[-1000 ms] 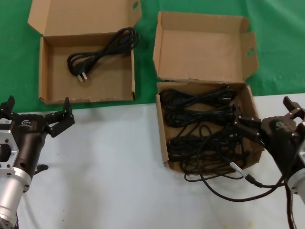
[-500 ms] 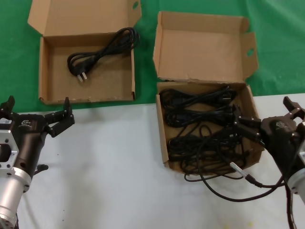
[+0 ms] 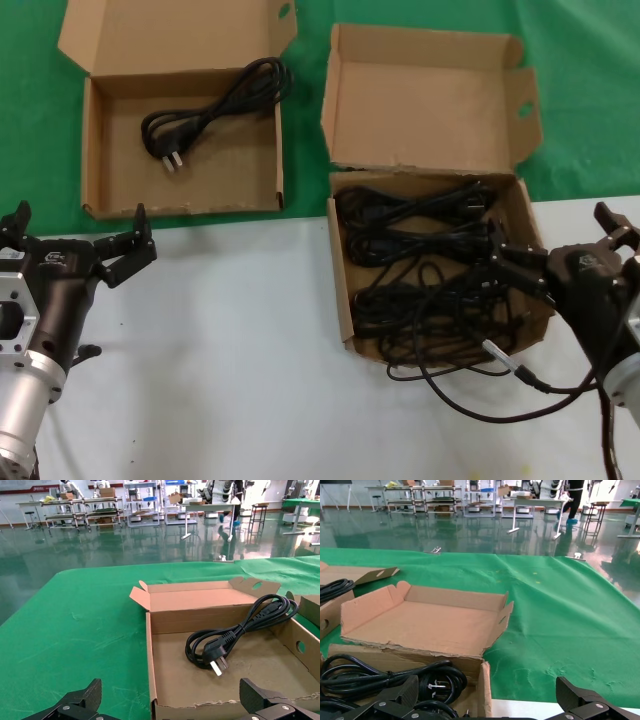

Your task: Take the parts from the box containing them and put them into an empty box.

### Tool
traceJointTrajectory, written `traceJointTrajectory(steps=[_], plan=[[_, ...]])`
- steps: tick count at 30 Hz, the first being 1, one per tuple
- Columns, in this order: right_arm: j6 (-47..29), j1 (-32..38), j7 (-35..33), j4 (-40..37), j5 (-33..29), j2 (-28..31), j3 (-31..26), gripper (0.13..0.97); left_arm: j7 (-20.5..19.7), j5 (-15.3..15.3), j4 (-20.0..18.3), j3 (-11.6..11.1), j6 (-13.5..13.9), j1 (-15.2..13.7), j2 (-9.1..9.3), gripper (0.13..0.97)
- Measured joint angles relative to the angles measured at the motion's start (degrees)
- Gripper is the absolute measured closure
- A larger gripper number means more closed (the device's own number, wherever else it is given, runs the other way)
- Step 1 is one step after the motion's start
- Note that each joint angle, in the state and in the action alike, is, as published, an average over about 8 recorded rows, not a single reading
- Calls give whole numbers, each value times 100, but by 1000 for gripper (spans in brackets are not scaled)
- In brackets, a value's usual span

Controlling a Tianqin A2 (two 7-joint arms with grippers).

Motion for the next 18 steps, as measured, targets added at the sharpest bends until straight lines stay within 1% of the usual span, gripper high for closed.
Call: traceJointTrajectory(steps=[18], plan=[[0, 0, 0, 0, 0, 0, 0, 129, 0, 0, 0, 0, 0, 0, 0, 132]])
